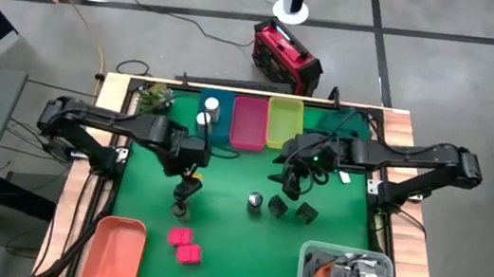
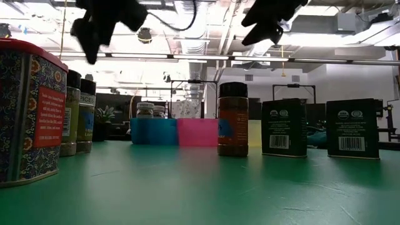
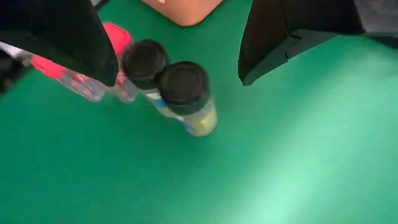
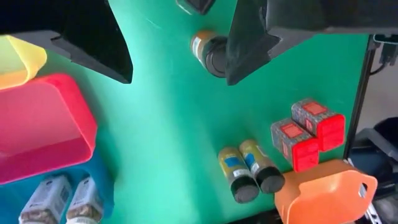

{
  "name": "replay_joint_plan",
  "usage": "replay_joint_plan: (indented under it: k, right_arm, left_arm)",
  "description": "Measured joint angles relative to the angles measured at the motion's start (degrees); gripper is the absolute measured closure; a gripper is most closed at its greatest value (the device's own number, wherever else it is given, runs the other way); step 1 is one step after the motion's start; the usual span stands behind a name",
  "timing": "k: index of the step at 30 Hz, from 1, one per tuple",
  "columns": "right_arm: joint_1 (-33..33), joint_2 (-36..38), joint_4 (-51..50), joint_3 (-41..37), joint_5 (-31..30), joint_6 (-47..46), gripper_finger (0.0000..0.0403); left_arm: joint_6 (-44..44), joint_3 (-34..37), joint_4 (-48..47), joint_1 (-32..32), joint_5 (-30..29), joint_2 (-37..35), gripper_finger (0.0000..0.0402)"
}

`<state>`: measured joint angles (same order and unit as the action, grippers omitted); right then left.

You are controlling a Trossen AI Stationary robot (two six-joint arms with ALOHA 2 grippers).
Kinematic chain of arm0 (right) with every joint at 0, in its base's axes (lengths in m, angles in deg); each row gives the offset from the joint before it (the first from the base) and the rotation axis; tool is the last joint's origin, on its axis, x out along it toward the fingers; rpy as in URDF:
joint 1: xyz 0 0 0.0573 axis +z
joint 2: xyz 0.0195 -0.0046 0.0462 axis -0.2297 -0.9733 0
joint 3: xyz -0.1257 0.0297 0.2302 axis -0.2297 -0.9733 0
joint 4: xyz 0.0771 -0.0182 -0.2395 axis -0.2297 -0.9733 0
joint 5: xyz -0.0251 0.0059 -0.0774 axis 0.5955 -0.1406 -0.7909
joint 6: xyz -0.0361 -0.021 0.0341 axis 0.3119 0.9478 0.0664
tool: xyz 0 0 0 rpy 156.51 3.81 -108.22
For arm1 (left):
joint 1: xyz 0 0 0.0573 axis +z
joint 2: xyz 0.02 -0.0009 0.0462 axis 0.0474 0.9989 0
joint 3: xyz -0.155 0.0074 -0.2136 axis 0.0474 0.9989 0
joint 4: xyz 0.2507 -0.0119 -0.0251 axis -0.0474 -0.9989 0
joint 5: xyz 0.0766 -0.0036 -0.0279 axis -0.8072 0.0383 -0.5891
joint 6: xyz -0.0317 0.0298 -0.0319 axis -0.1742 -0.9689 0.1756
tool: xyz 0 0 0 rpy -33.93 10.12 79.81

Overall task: Sort spices by type
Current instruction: Put the top left black seasoning bottle into the pink bin

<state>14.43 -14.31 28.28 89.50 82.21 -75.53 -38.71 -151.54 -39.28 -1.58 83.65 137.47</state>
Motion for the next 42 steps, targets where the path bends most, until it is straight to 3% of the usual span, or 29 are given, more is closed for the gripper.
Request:
replay_joint_plan:
  k: [8,12,25,42]
  right_arm:
    - [1.8,1.8,-2.0,0.0,-2.8,0.0,0.0119]
    - [2.5,2.3,-2.3,0.0,-2.9,0.0,0.0119]
    - [2.6,2.3,-2.3,0.0,-3.2,0.1,0.0119]
    - [2.4,2.3,-1.2,0.0,-3.1,-0.1,0.0119]
  left_arm:
    - [20.7,11.8,12.9,-1.9,-1.0,-7.0,0.0084]
    - [27.1,14.6,16.4,-3.3,-2.7,-9.8,0.0083]
    - [34.7,20.3,20.6,-7.1,-5.5,-9.2,0.0082]
    - [33.1,23.7,23.9,-7.6,-7.7,-7.6,0.0083]
